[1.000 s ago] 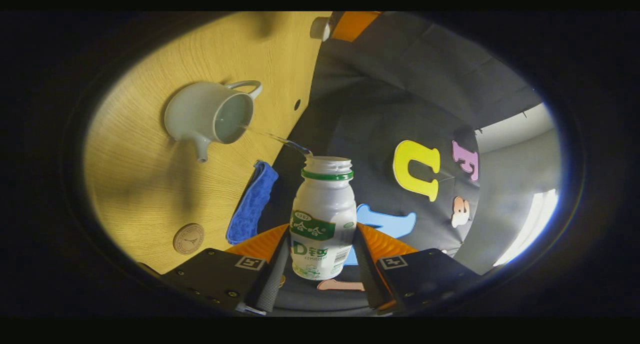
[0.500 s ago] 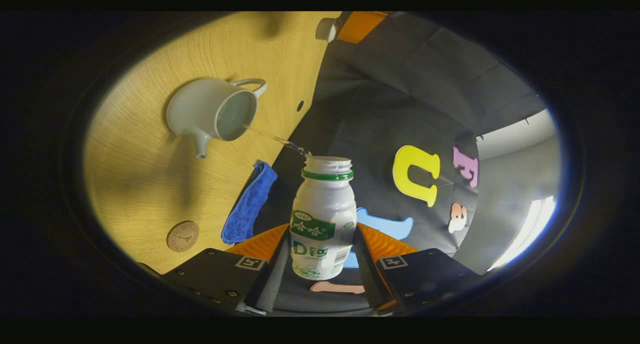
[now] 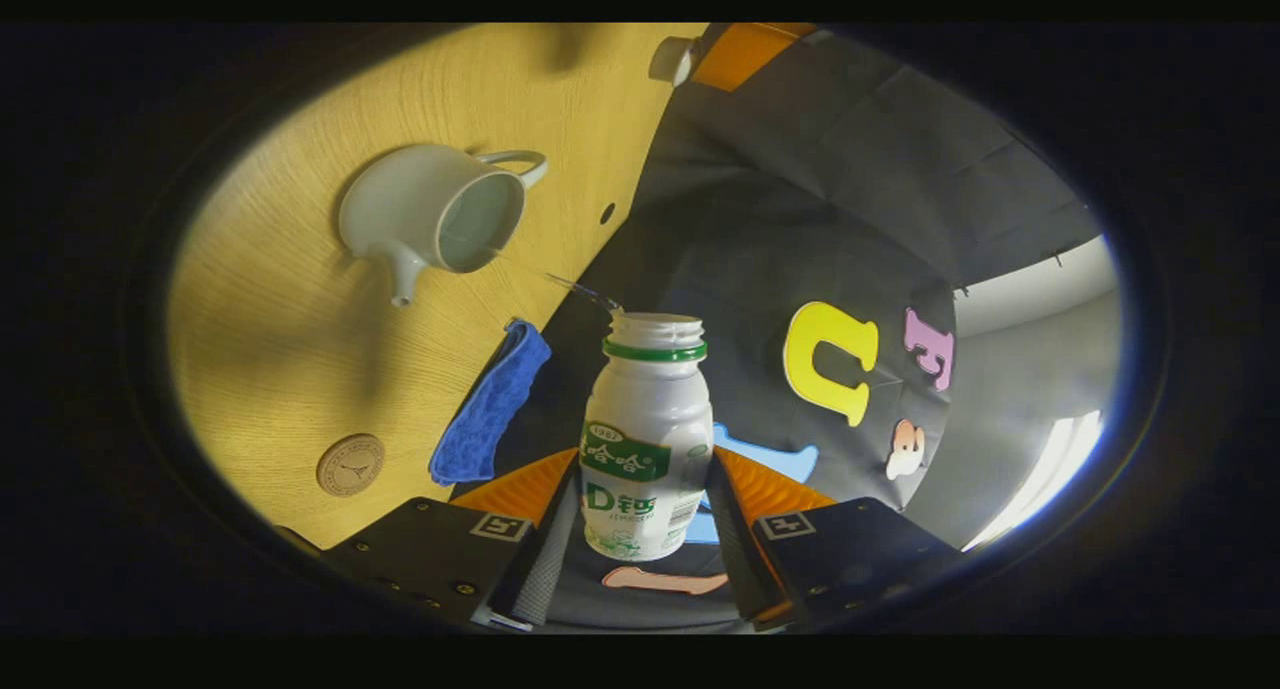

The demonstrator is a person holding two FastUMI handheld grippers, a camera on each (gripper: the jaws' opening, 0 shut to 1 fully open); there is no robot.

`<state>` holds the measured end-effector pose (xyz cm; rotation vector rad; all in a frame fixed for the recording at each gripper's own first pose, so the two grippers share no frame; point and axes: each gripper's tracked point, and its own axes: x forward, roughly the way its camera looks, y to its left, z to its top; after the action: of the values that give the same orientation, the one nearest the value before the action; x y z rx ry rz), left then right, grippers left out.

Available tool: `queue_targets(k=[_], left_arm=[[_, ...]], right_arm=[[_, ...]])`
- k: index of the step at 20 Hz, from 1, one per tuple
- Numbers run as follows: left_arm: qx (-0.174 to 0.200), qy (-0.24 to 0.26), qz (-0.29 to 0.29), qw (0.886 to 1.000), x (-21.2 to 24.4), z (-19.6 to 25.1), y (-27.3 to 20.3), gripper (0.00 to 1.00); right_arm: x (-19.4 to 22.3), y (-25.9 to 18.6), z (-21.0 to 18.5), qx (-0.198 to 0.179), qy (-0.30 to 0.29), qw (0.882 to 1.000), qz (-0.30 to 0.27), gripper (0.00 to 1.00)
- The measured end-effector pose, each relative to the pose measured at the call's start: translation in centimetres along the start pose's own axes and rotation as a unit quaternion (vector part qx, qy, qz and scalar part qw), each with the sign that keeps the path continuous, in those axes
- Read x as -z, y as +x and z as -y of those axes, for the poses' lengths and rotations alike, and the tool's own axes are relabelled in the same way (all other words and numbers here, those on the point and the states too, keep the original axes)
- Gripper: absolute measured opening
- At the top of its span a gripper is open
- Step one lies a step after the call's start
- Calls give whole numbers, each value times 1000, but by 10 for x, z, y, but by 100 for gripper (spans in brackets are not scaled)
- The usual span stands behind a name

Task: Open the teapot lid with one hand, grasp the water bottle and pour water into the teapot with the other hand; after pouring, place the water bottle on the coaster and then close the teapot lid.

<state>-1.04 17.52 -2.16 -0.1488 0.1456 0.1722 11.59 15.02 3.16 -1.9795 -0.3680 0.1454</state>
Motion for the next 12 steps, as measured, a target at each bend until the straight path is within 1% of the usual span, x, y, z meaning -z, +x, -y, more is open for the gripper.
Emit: queue_targets(k=[1, 2, 3, 4, 5, 6, 12], left_arm=[[0, -1, 0, 1000, 0, 0, -1, 15], [-1, -1, -1, 1000, 0, 0, -1, 11], [-1, -1, -1, 1000, 0, 0, -2, 11], [-1, -2, 0, 1000, 0, -1, -2, 15], [-2, -2, 0, 1000, -1, -1, -3, 15], [-2, -2, 1, 1000, -1, -1, -3, 11], [-5, -5, 1, 1000, -1, -2, -4, 11]], right_arm=[[0, 0, 0, 0, -2, 1000, 2, 68], [-1, 0, 0, 1, -4, 1000, 3, 68], [-1, 0, 0, 1, -6, 1000, 5, 67], [-2, -1, 1, 2, -9, 1000, 8, 67], [-3, 0, 1, 3, -12, 1000, 9, 67], [-3, 0, 1, 3, -16, 1000, 11, 67], [-5, -1, 2, 5, -25, 999, 20, 67]])
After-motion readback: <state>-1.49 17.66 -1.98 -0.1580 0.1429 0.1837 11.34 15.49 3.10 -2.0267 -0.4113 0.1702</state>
